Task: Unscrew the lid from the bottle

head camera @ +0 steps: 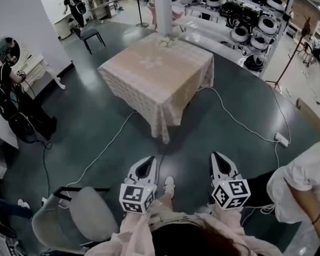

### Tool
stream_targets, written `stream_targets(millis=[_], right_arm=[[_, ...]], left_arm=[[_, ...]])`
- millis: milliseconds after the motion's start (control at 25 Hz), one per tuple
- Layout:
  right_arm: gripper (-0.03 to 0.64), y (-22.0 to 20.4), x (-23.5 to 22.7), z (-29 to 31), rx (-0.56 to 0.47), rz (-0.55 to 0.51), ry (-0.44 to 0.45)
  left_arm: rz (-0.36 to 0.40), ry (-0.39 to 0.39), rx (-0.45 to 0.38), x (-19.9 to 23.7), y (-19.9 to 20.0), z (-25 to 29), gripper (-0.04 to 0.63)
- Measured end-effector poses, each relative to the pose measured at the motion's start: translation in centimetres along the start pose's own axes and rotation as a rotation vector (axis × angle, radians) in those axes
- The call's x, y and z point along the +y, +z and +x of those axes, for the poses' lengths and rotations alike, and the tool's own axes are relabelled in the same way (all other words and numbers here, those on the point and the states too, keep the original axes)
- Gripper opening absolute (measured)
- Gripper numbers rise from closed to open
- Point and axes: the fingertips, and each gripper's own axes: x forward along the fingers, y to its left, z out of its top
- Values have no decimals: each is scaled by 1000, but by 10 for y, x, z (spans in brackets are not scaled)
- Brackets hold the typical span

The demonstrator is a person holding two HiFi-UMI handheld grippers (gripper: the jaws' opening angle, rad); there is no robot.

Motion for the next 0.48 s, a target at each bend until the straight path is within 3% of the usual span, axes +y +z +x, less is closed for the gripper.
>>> stream_targets(millis=[280,480], right_arm=[[12,40,-15,98,-17,-11,3],[12,50,-24,156,-9,1,-1]], left_arm=[[28,-26,-18,56,49,89,28],[31,-44,-12,89,62,137,28]])
